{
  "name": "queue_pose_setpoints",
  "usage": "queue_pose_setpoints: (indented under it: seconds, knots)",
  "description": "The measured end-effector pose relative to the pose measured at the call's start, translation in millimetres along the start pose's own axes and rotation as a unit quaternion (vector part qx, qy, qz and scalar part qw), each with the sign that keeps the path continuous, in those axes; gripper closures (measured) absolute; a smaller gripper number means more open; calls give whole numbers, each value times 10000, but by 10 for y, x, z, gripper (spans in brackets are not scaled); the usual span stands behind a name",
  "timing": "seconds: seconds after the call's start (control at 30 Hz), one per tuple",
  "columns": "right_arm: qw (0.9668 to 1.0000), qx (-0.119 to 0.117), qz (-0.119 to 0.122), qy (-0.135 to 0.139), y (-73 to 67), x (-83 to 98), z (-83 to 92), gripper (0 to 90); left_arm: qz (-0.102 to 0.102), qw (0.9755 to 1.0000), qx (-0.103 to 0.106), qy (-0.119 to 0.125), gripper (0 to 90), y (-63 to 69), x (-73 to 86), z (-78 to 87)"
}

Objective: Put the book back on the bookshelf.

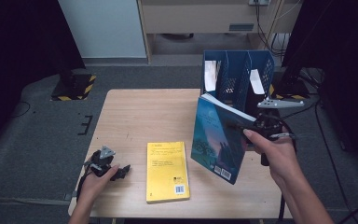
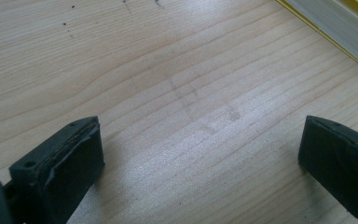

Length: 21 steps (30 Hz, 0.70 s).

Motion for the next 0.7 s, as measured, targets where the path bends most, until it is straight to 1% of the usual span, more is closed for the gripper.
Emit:
queue_pose_setpoints:
  seconds: [0.17,0.3,0.4,0.53,0.7]
  knots:
    - [9999,131,-75,37,79,-185,124,738,1,10000,-1,0,0,0,-1,-1]
    - [9997,188,-134,122,150,-311,192,738,-4,10000,5,1,0,0,-2,-2]
    - [9994,276,-168,149,221,-390,228,738,-17,10000,12,8,0,-2,-2,-3]
    - [9988,415,-218,171,314,-458,252,737,-16,10000,14,14,0,-1,-2,-3]
    - [9980,547,-257,160,390,-508,292,738,-1,10000,12,31,0,0,-4,-6]
Point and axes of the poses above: each handheld gripper's, and its own axes: z roughly backward along the jaws, x roughly out of its underside, y roughly to its right, the point moved 7 cm from there along -z, roughly forward along the jaws, and after that the axes turned 11 degrees about x, right-handed, at the moved point
